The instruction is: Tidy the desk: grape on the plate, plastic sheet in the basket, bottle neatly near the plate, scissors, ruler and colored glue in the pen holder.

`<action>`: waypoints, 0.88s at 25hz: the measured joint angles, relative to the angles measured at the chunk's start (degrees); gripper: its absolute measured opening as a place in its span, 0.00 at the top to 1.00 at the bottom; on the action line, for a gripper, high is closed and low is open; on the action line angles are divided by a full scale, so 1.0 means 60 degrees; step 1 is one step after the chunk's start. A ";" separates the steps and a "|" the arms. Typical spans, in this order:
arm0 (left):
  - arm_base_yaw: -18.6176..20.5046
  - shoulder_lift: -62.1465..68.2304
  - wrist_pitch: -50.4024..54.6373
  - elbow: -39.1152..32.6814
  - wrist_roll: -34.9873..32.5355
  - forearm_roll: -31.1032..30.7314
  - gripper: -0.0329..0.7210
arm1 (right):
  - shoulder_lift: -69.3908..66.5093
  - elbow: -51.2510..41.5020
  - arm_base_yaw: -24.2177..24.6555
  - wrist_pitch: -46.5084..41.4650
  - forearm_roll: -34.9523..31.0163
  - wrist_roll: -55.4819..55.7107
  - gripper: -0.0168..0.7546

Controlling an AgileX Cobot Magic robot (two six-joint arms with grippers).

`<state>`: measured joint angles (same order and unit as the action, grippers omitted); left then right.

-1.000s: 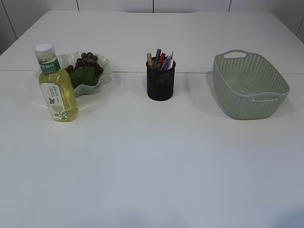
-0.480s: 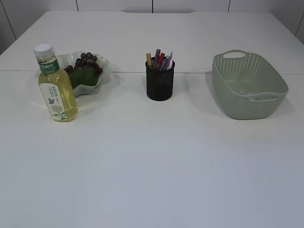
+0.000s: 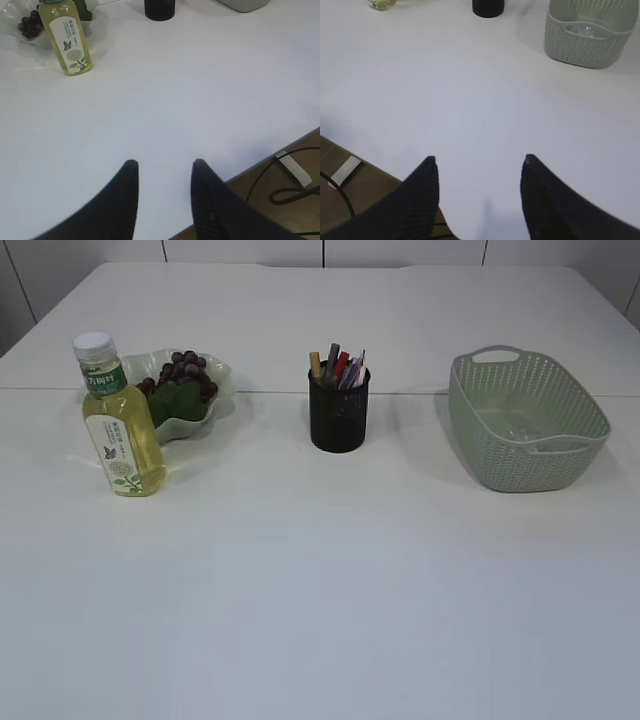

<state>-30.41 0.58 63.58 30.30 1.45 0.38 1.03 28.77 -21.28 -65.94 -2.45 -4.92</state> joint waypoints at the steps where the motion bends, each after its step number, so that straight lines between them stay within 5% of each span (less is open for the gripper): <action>1: 0.0000 0.0000 0.0000 0.0000 0.0000 0.0020 0.61 | 0.0000 -0.0003 0.0000 0.0000 0.0008 0.0000 0.44; 12: 0.0197 0.0000 0.0000 0.0000 0.0000 0.0340 0.62 | 0.0000 -0.0003 0.0225 0.0000 0.0014 -0.0024 0.44; 22: 0.3172 0.0000 0.0000 0.0000 0.0000 0.0446 0.62 | 0.0000 -0.0003 0.3040 0.0000 0.0049 -0.0047 0.44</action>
<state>-11.38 0.58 63.58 30.30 1.45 3.06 1.03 28.76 -3.04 -65.94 -2.15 -5.20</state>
